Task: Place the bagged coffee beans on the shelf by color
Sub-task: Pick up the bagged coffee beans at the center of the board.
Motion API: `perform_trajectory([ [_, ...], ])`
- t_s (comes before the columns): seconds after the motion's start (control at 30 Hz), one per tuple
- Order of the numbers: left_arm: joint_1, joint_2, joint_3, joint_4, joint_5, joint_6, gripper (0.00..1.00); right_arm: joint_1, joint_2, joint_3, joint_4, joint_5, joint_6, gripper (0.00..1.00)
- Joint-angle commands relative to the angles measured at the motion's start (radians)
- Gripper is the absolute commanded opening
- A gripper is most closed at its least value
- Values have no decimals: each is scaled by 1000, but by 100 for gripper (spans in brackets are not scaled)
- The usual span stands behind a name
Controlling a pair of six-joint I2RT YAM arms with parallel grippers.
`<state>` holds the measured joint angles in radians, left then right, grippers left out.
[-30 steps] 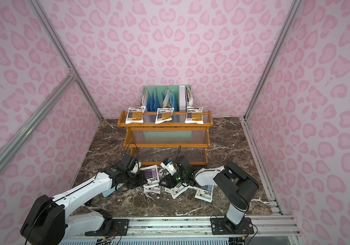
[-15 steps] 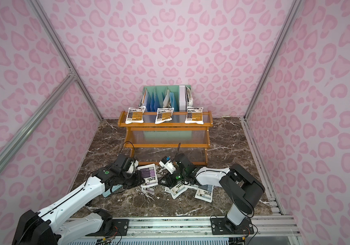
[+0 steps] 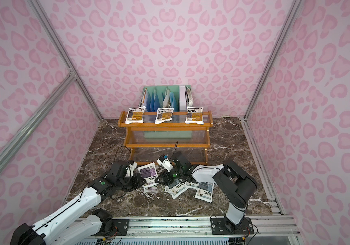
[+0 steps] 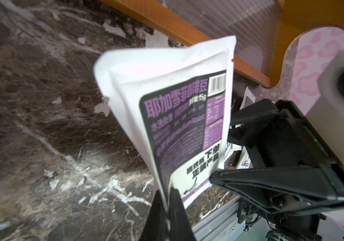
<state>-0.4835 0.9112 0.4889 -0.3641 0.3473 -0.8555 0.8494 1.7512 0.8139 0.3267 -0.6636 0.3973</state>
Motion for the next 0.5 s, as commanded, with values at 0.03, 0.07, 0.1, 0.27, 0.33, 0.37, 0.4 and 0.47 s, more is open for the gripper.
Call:
perform_trajectory([
  [0.03, 5, -57, -24, 73, 18, -17, 0, 0, 18, 9, 82, -37, 41, 57],
  [0.07, 5, -74, -28, 74, 16, -18, 0, 0, 18, 8, 90, -45, 43, 57],
  [0.1, 5, -88, -32, 76, 15, -18, 0, 0, 16, 6, 97, -51, 42, 55],
  [0.27, 6, -115, -39, 56, -11, -21, 0, 0, -3, -1, 151, -102, 44, 30],
  [0.33, 7, -98, -33, 29, -42, -22, 0, 2, -16, -1, 157, -106, 43, 16],
  [0.37, 6, -89, -26, 10, -63, -24, 0, 1, -24, -4, 156, -105, 40, 11],
  [0.4, 6, -78, -19, -11, -87, -25, 0, 2, -33, -6, 155, -101, 38, 7],
  [0.47, 6, -64, -2, -63, -148, -43, 12, 1, -48, -13, 142, -85, 35, 2],
])
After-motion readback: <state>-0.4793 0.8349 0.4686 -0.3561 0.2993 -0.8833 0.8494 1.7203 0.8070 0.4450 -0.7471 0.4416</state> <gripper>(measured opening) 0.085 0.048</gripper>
